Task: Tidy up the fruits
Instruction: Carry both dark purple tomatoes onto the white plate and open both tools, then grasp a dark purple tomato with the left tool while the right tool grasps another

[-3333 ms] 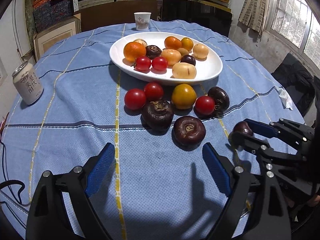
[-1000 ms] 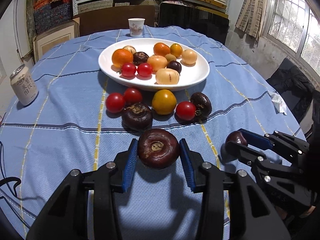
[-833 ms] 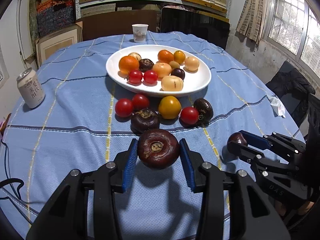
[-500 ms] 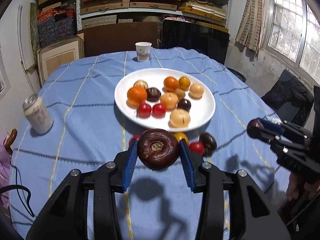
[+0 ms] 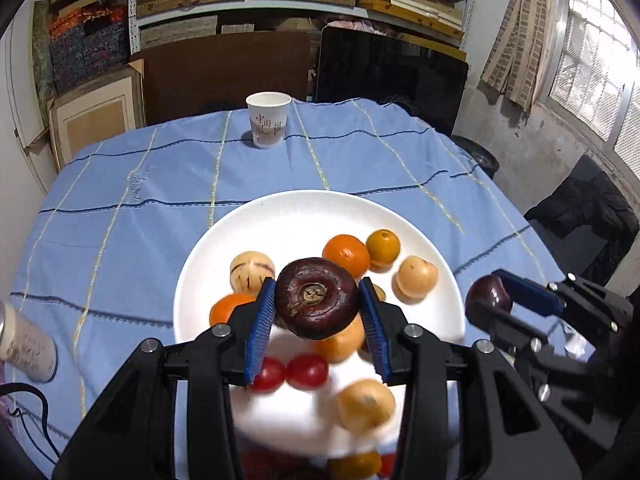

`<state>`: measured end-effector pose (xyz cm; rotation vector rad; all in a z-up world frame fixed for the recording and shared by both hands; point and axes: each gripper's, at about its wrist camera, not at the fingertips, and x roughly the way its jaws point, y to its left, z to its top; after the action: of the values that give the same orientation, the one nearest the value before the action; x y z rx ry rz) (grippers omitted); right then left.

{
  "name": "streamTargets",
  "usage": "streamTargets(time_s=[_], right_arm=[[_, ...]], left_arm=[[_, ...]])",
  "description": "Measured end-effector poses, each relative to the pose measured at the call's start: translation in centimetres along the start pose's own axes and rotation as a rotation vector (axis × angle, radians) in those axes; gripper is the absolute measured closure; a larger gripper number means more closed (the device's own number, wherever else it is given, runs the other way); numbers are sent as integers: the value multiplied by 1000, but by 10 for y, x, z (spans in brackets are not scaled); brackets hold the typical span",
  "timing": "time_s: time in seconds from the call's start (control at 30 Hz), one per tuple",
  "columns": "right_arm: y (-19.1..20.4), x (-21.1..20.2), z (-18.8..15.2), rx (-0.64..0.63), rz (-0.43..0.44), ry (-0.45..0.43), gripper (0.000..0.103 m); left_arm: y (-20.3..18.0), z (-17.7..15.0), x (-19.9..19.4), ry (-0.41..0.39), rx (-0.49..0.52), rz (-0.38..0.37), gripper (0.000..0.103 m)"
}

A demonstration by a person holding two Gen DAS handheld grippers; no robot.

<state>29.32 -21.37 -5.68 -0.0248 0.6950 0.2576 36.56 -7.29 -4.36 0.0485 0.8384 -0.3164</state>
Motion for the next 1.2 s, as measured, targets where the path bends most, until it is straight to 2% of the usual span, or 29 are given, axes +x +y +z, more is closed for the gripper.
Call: streamTargets(time_s=[0.23, 0.27, 0.3, 0.37, 0.5, 0.67, 0.77, 0.87, 1.0, 1.2], right_arm=[[-10, 42, 3, 17, 31, 46, 69], [-12, 45, 3, 17, 38, 48, 64], [-12, 45, 2, 15, 25, 36, 55], [-13, 43, 1, 13, 22, 29, 54], [-12, 25, -4, 16, 11, 15, 54], [1, -5, -22, -6, 26, 19, 54], [14, -24, -44, -30, 42, 36, 54], [24, -34, -66, -25, 55, 58, 54], [34, -40, -91, -5, 74, 79, 54], [48, -37, -114, 13, 90, 118, 54]], left_arm=[[6, 22, 50, 22, -9, 11, 60], [8, 23, 51, 20, -16, 2, 51], [10, 24, 51, 12, -27, -1, 40], [17, 26, 43, -19, -62, 5, 28], [30, 17, 22, -24, -123, -5, 28], [34, -17, -12, -10, -109, -7, 28], [29, -50, -32, 5, -60, 6, 27], [23, -86, -45, 22, -9, 33, 19], [18, -128, -58, 28, 39, 61, 19], [26, -161, -60, 44, 10, 66, 19]])
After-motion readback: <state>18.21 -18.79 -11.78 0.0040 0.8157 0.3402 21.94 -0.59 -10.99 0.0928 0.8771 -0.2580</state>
